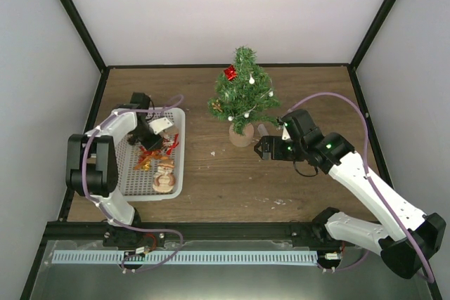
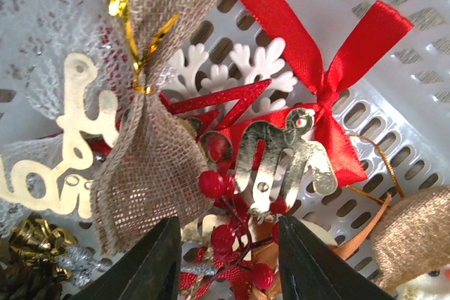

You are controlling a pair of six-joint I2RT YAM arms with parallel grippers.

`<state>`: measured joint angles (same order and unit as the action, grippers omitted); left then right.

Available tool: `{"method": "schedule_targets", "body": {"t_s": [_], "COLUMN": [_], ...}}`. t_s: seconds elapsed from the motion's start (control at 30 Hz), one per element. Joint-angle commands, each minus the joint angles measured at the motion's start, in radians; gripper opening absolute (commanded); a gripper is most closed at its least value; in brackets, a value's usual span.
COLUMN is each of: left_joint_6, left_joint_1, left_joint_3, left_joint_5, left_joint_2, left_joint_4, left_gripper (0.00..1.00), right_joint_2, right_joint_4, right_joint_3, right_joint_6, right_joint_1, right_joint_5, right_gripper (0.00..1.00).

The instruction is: Decorate the small christmas tree

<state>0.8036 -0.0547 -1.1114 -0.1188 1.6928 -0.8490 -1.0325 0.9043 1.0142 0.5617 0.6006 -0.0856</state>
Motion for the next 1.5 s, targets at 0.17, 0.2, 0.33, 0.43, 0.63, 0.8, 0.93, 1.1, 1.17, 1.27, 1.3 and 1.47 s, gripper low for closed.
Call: {"method": "schedule_targets", "body": {"t_s": [0.17, 0.2, 0.33, 0.43, 0.63, 0.8, 0.93, 1.1, 1.17, 1.27, 1.3, 1.47], "left_joint_6": [-0.013, -0.014, -0.025, -0.034, -0.048, -0.056, -0.061, -0.069, -0.07, -0.068, -0.066, -0.057], "left_joint_1": [-0.022, -0.026, -0.028, -0.027, -0.028, -0.028, -0.028, -0.027, -0.028, -0.028, -0.028, -0.028], "left_joint_3": [-0.026, -0.021, -0.011, -0.01, -0.02, -0.035, -0.053, -0.079, -0.089, -0.101, -0.103, -0.131], "left_joint_5": [-0.035, -0.035, -0.011, 0.012, 0.024, 0.018, 0.012, 0.004, -0.002, -0.001, 0.0, -0.001], "left_joint_2": [0.02, 0.019, 0.037, 0.051, 0.08, 0.071, 0.052, 0.03, 0.023, 0.008, 0.001, -0.037], "left_joint_4": [-0.02, -0.017, 0.007, 0.026, 0.033, 0.021, 0.0, -0.031, -0.047, -0.067, -0.074, -0.122], "left_gripper": [0.39, 0.39, 0.4, 0.4, 0.35, 0.2, 0.14, 0.11, 0.1, 0.1, 0.09, 0.07], "right_joint_2": [0.004, 0.003, -0.004, -0.006, -0.002, 0.002, 0.004, 0.004, 0.004, 0.005, 0.005, 0.005], "right_joint_4": [-0.007, -0.009, -0.016, -0.014, -0.012, -0.009, -0.011, -0.015, -0.015, -0.016, -0.017, -0.02], "right_joint_3": [-0.003, -0.005, -0.005, -0.003, -0.003, -0.003, -0.005, -0.004, -0.003, -0.003, -0.005, -0.003], "right_joint_6": [-0.002, -0.002, -0.004, -0.007, -0.008, -0.006, -0.004, -0.008, -0.009, -0.011, -0.012, -0.018], "right_joint_1": [-0.007, -0.007, -0.007, -0.007, -0.007, -0.007, -0.006, -0.007, -0.007, -0.007, -0.007, -0.007], "right_joint_5": [0.003, 0.002, -0.003, -0.003, -0.003, 0.0, 0.001, 0.0, 0.0, 0.001, 0.001, 0.001], "right_gripper": [0.92, 0.92, 0.92, 0.92, 0.92, 0.92, 0.92, 0.92, 0.92, 0.92, 0.92, 0.92]}}
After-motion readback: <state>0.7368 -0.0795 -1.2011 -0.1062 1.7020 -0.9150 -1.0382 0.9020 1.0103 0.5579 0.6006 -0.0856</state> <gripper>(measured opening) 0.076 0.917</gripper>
